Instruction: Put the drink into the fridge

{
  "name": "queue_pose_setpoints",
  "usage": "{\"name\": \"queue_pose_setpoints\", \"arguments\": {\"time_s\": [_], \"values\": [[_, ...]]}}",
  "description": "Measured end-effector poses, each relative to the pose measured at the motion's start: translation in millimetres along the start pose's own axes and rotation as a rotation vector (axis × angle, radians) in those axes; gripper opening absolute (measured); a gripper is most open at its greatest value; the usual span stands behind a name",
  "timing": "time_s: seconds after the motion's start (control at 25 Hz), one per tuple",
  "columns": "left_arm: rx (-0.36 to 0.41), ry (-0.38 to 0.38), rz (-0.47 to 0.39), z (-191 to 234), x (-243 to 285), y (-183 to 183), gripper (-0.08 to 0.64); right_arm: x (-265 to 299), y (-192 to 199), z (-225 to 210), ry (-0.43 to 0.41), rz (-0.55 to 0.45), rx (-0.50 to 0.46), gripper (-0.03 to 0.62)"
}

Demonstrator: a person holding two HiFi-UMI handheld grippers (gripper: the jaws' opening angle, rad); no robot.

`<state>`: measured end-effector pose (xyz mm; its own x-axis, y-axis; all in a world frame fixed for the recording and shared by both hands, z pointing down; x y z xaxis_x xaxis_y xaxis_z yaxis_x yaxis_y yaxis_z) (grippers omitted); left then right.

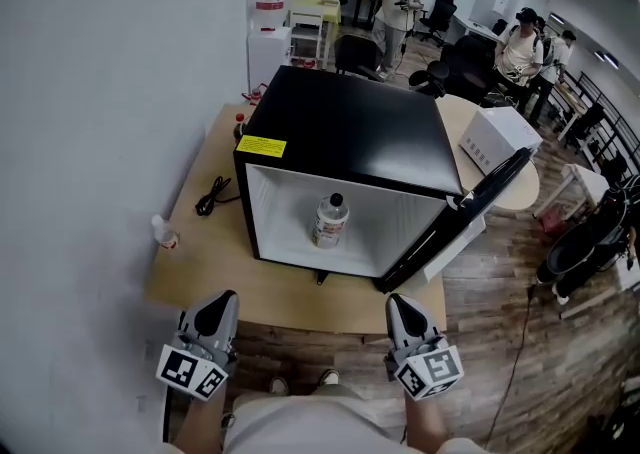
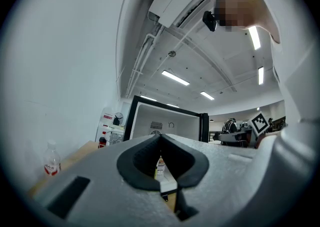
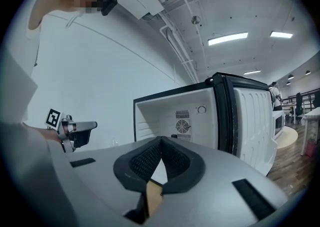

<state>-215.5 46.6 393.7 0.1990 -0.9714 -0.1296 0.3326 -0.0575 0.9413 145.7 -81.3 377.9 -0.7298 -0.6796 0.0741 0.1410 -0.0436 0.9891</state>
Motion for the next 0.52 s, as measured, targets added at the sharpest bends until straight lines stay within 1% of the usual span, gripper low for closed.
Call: {"name": "queue_pose_setpoints", "arguments": {"time_s": [0.52], "values": [[0.001, 0.02, 0.005, 6.1, -1.0, -1.8, 0.015, 1.4, 1.9, 11.0, 0.012, 0.001, 0.001, 0.002]]}}
Point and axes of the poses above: the fingertips, and each gripper's own axes: x forward along the fingers, z to its left, y out of its underside, the point moved 10 cm from there along -x, backward along the fingers, and after that the axes turned 10 degrees about -x, right-handed, at the moved point
